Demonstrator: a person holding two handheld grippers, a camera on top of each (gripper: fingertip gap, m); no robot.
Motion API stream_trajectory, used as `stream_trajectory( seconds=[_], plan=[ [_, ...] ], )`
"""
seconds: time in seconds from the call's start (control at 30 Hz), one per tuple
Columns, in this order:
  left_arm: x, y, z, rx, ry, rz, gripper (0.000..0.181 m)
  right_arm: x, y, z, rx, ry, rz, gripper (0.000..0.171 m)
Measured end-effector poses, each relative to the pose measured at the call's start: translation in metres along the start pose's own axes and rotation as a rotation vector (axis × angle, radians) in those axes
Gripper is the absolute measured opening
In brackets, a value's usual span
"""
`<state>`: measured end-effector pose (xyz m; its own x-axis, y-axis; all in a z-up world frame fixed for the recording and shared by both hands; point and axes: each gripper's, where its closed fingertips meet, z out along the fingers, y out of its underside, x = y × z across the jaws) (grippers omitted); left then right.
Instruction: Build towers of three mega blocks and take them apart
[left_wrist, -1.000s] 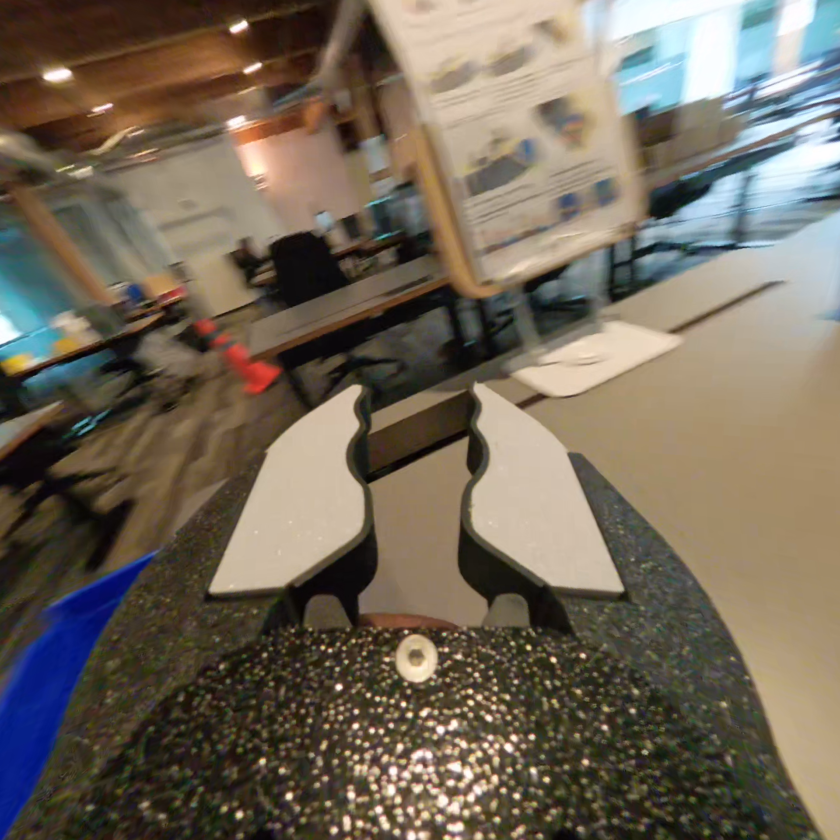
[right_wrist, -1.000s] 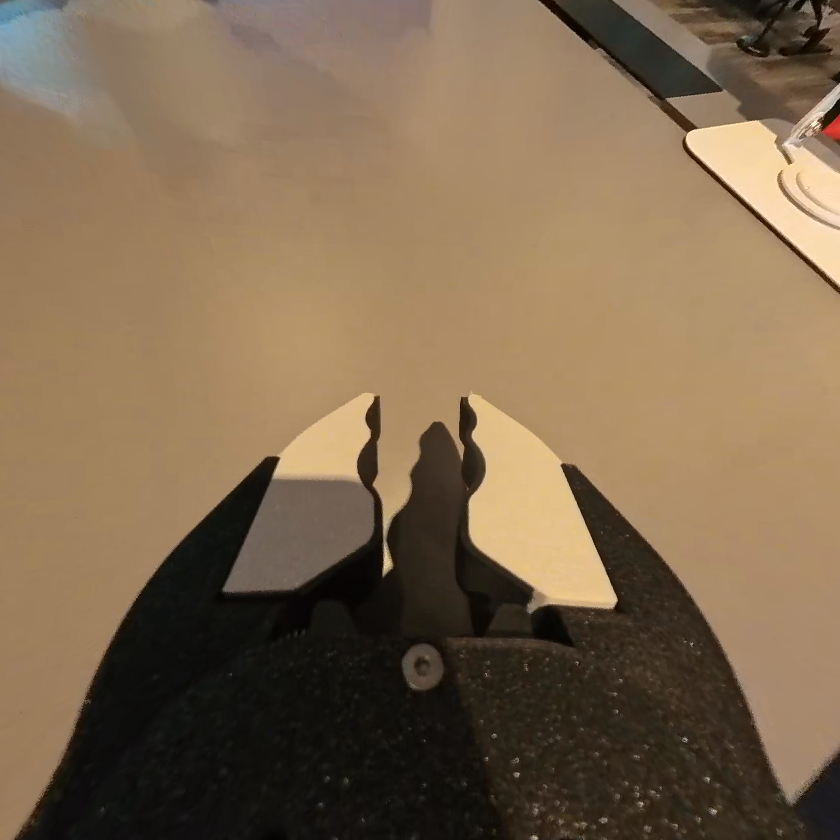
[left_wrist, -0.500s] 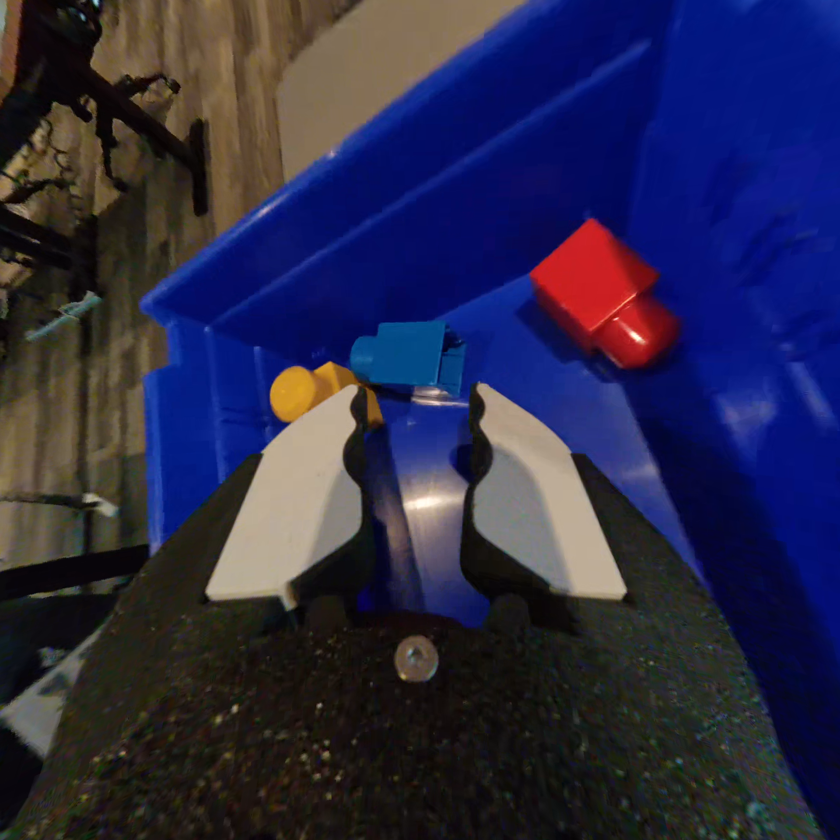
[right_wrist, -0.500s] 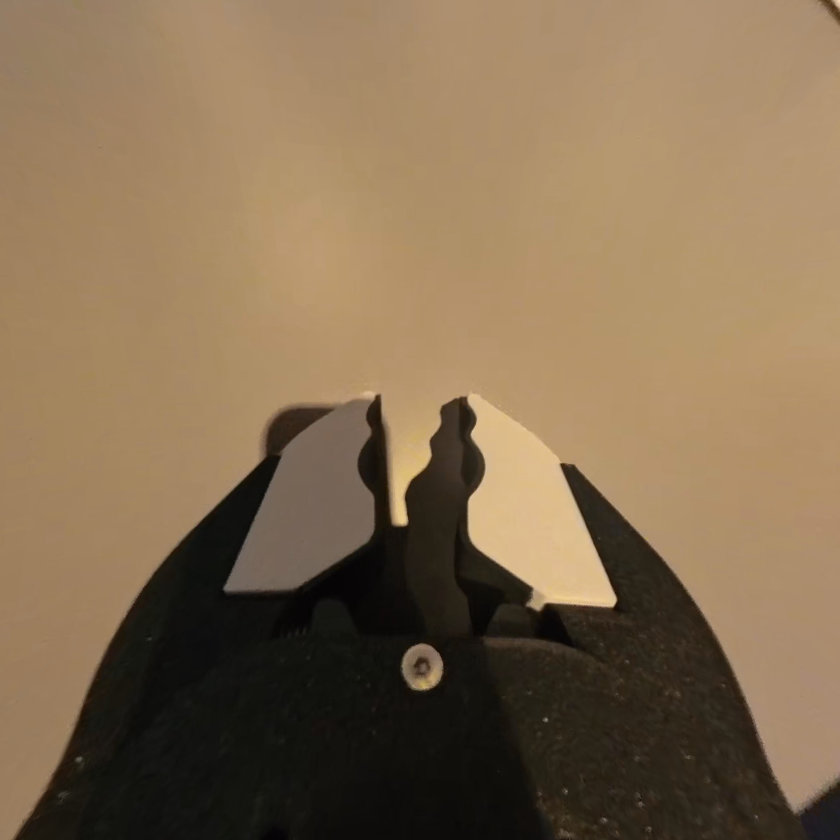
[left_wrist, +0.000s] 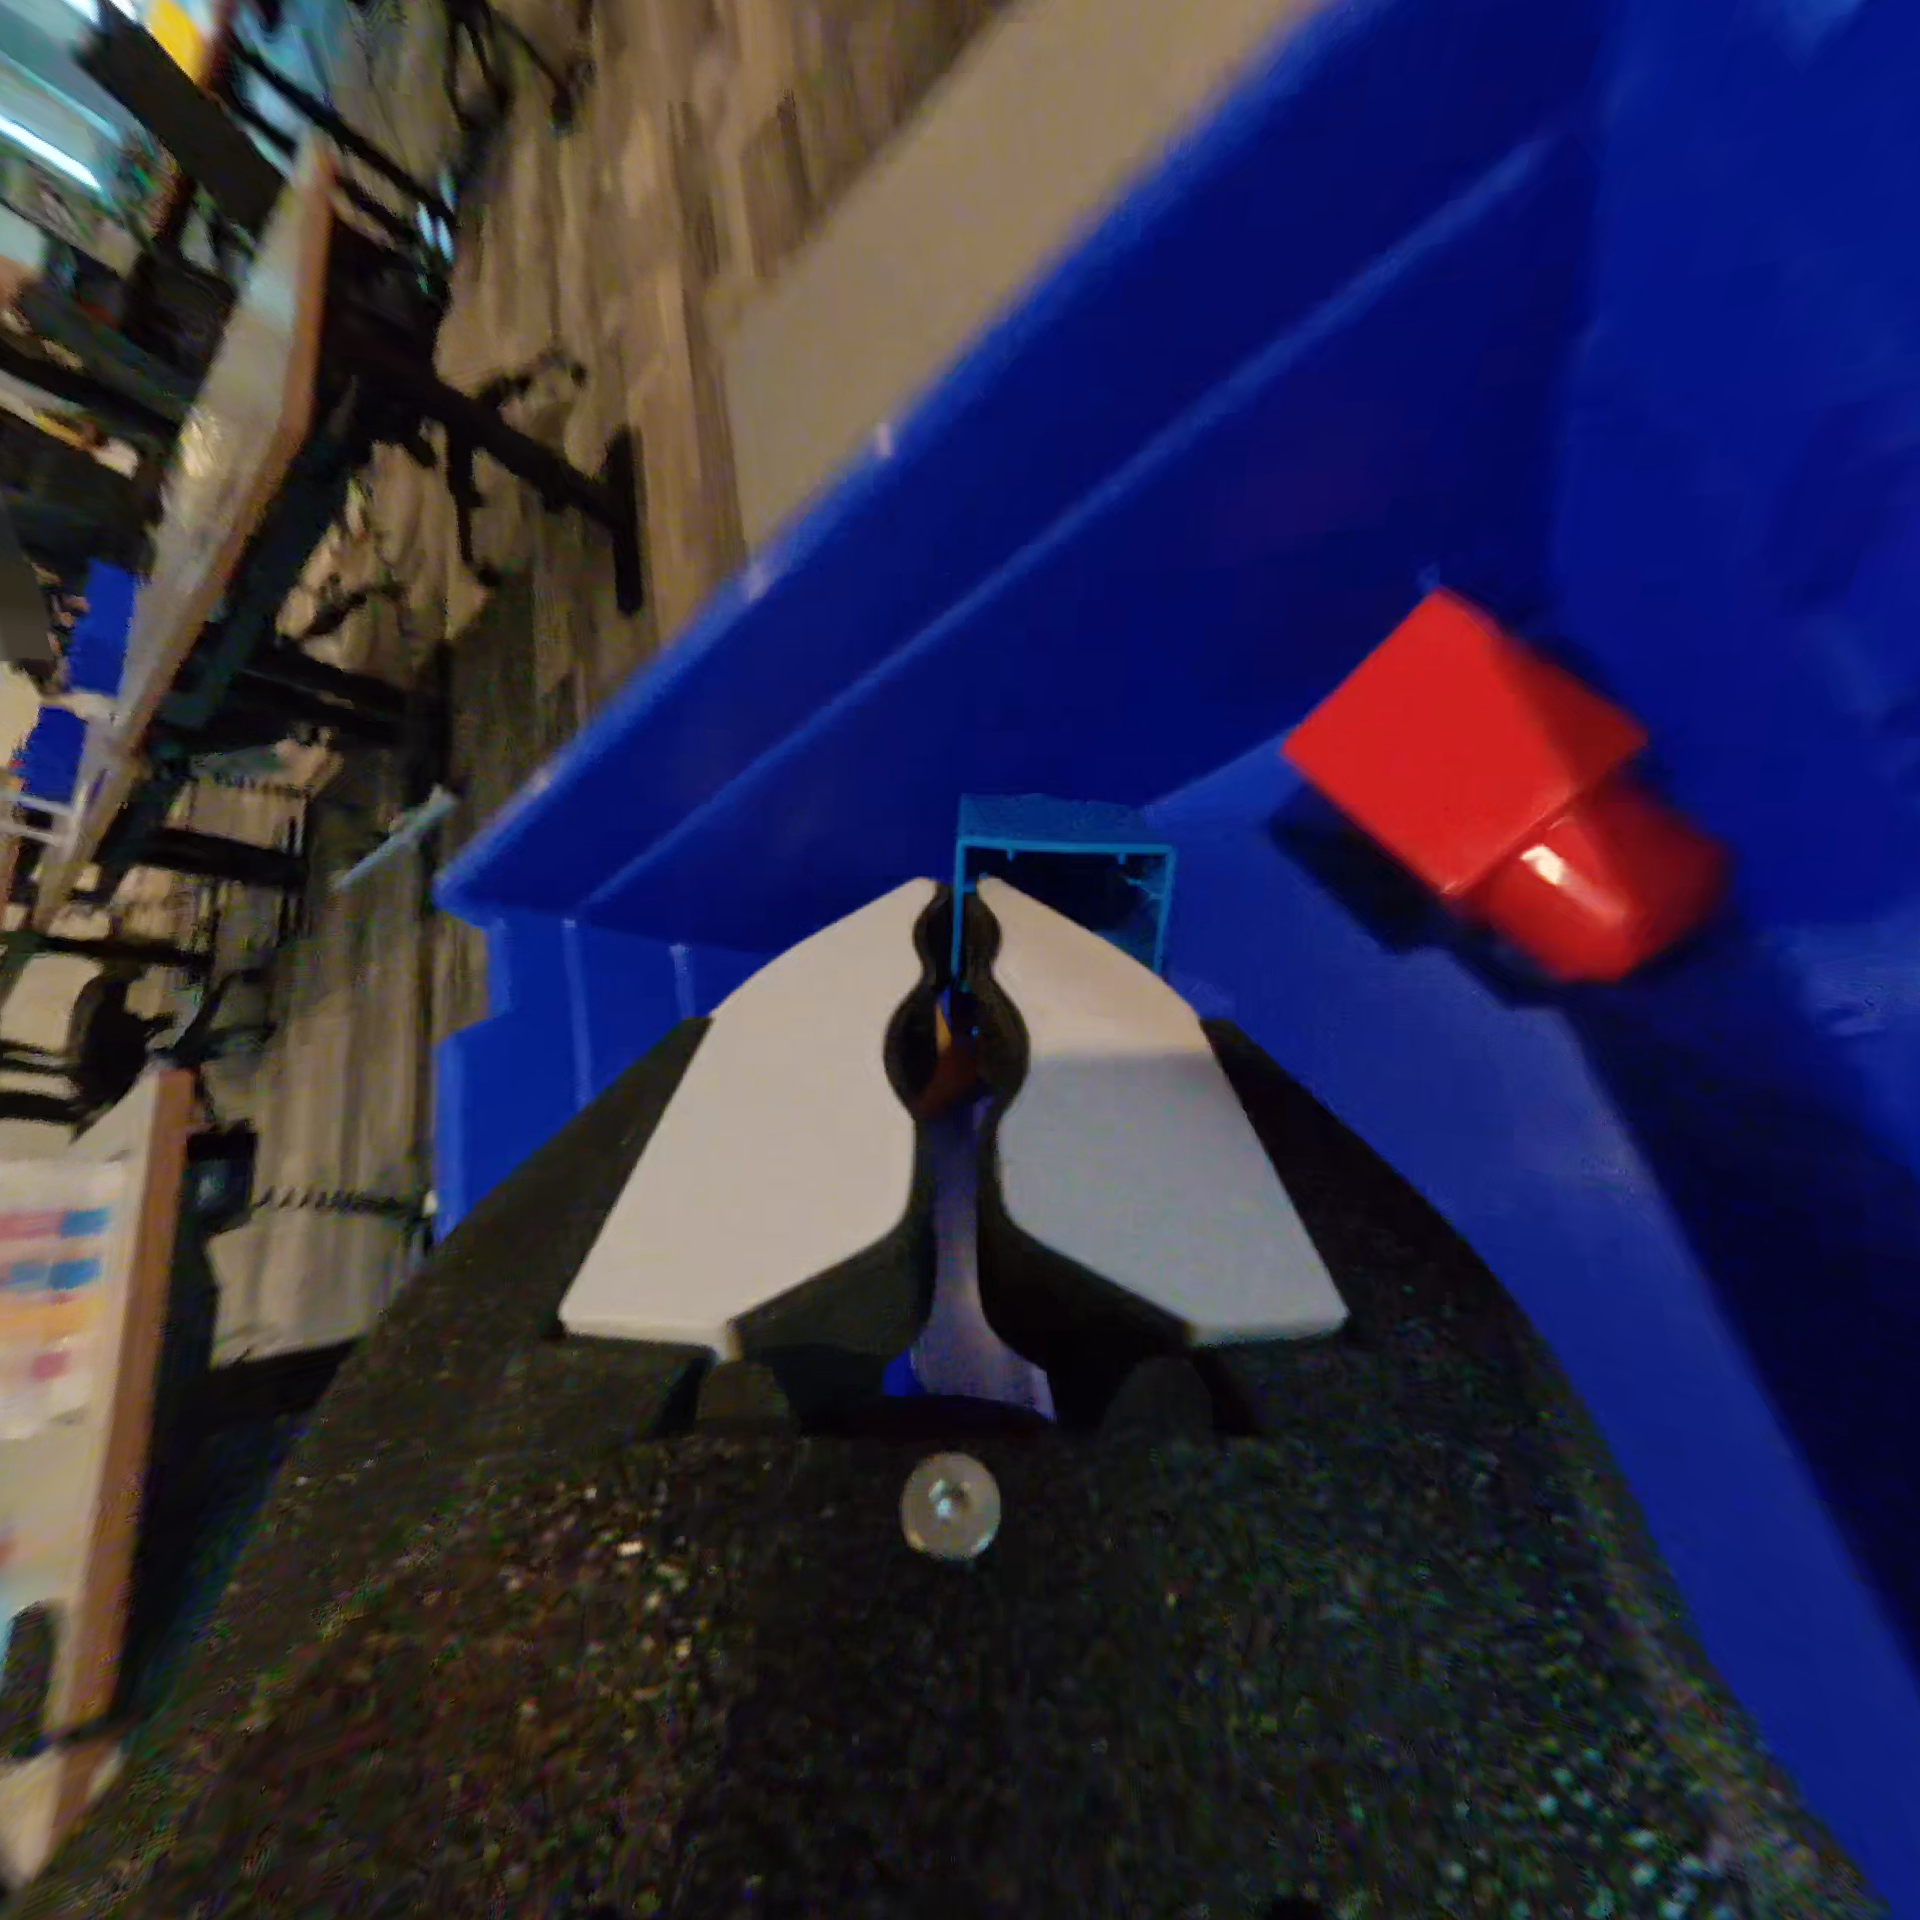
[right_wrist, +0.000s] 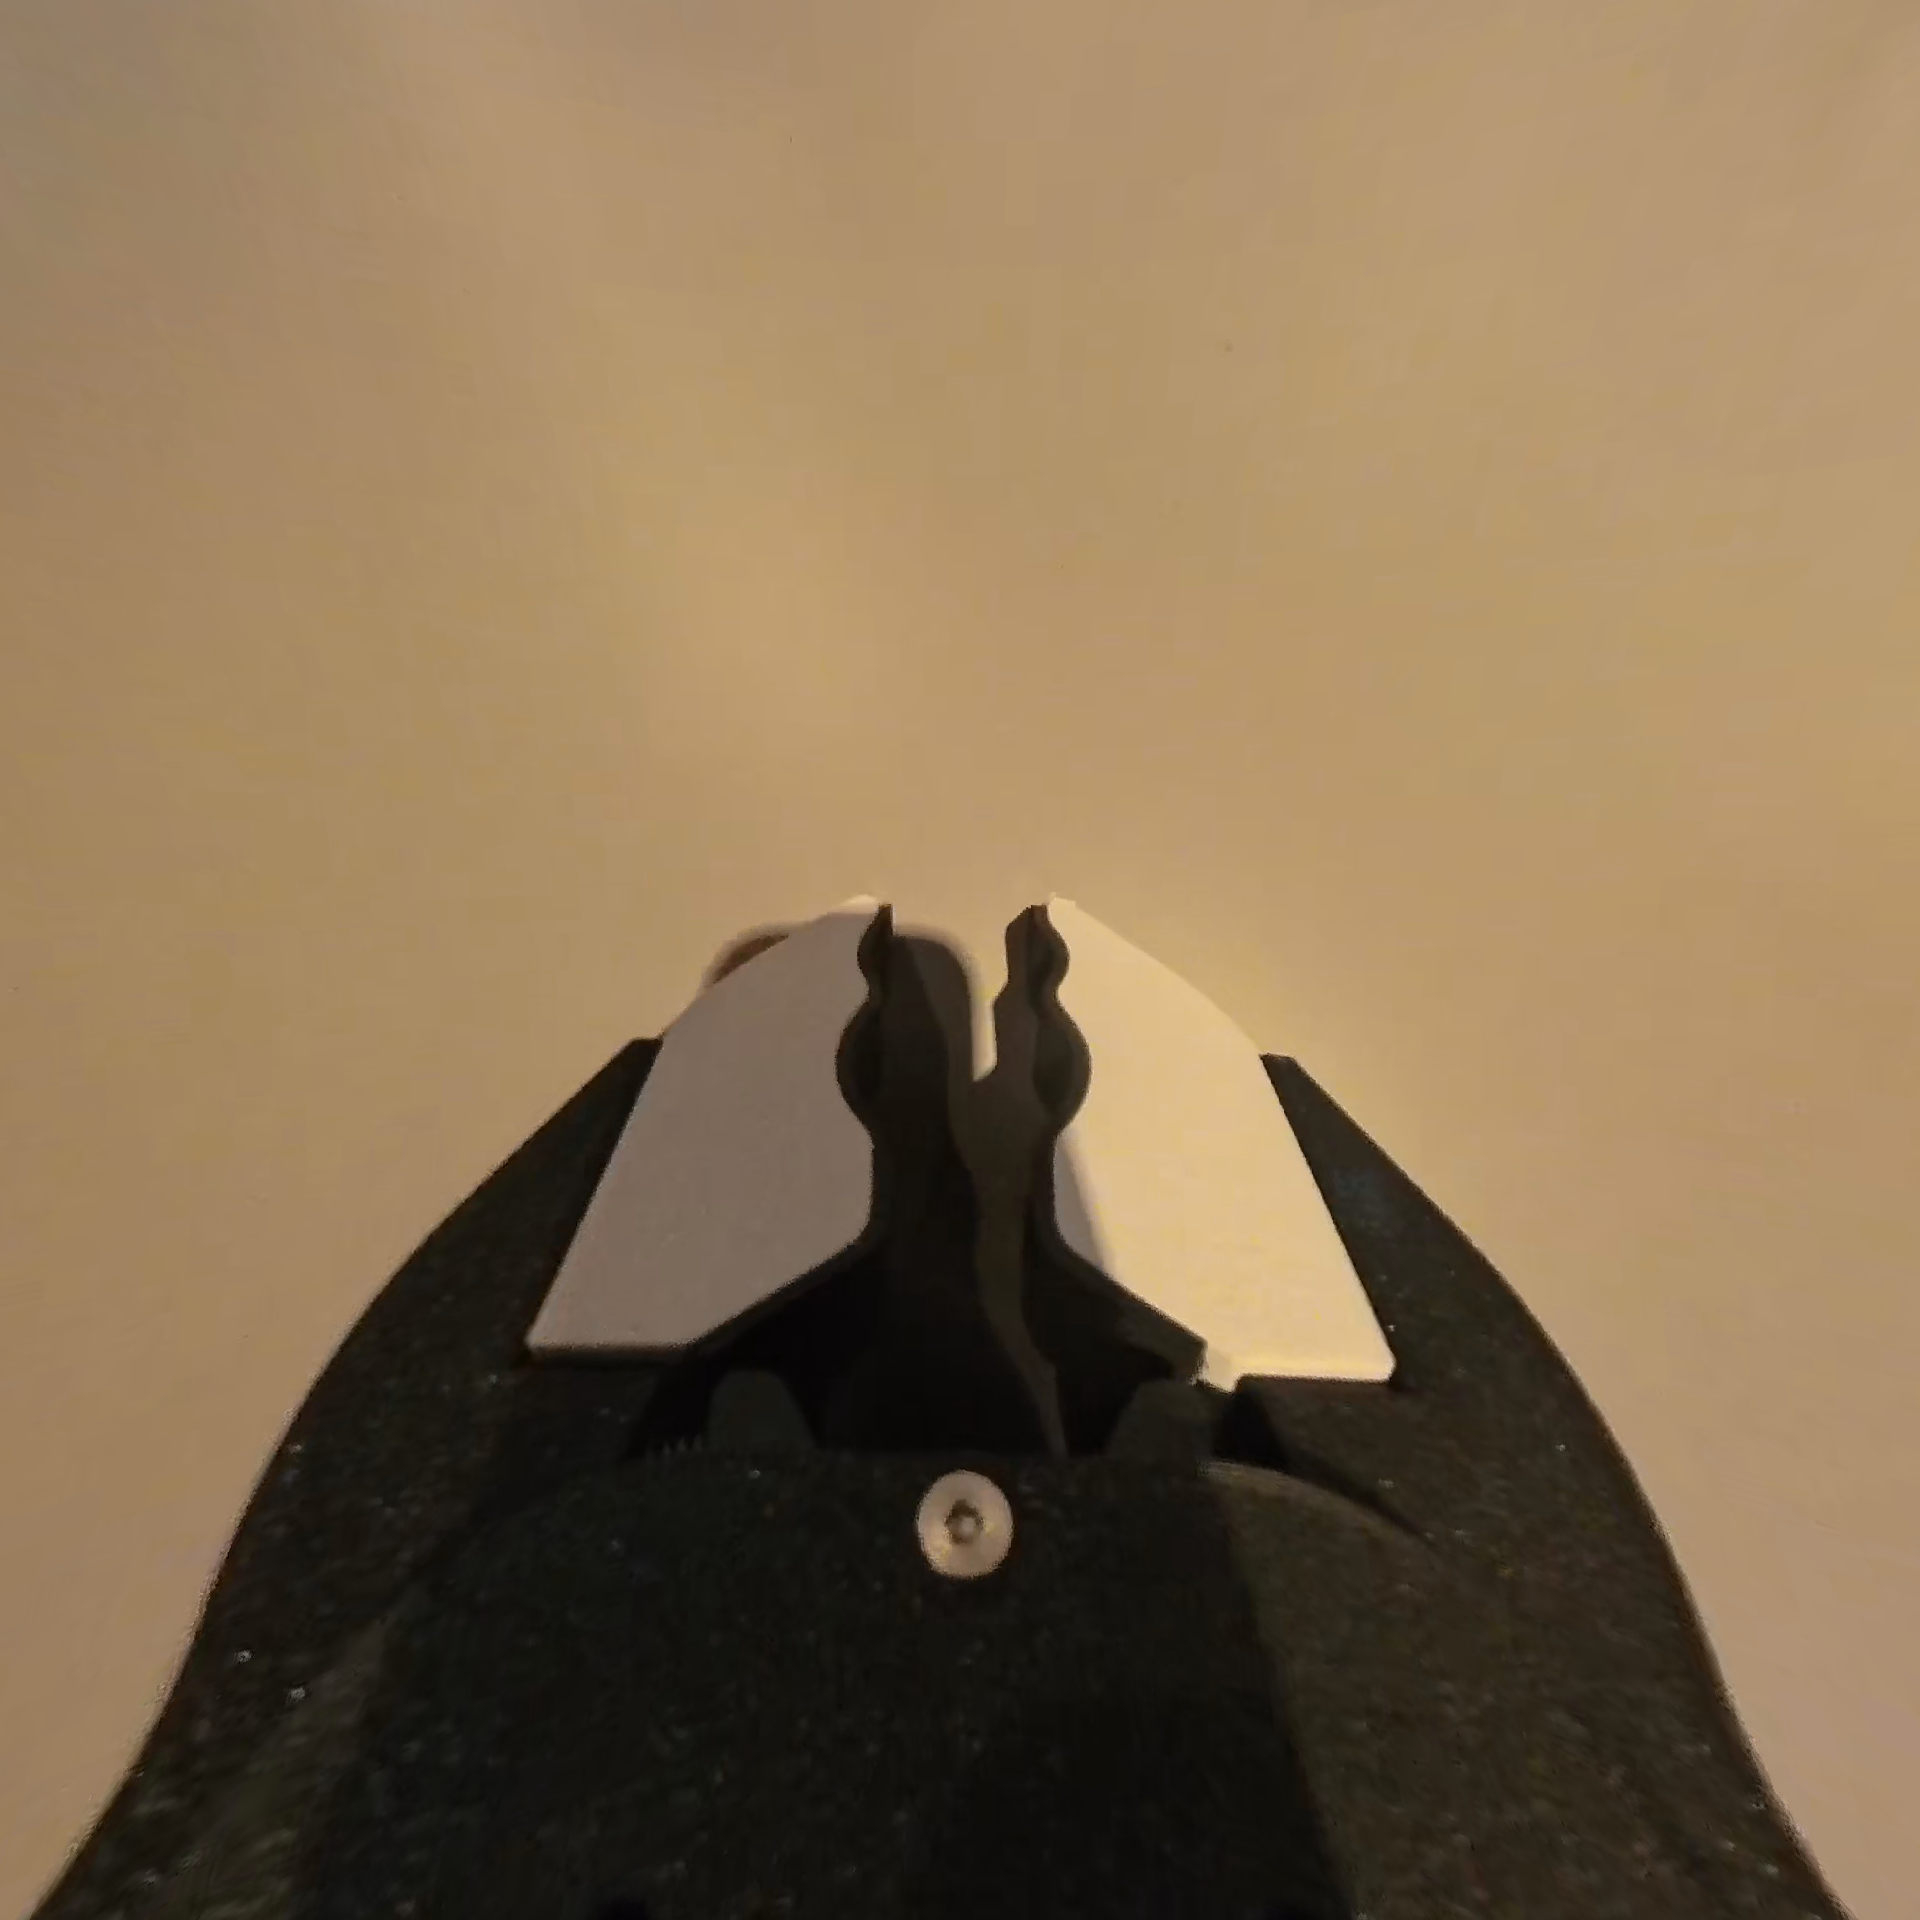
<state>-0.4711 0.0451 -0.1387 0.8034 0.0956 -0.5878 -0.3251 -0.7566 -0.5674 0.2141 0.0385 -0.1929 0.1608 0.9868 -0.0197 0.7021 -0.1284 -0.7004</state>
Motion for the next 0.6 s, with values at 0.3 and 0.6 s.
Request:
stream_trajectory(
  seconds=[0.3,0.6],
  plan=[
    [0.073,-0.148,-0.169,0.706,0.093,0.241,0.001,-0.002,0.000,0.000,0.001,-0.012,-0.009,0.028],
    [0.328,-0.172,-0.216,0.785,0.396,0.548,0.001,-0.004,0.001,-0.002,0.010,0.041,-0.078,0.029]
  ],
)
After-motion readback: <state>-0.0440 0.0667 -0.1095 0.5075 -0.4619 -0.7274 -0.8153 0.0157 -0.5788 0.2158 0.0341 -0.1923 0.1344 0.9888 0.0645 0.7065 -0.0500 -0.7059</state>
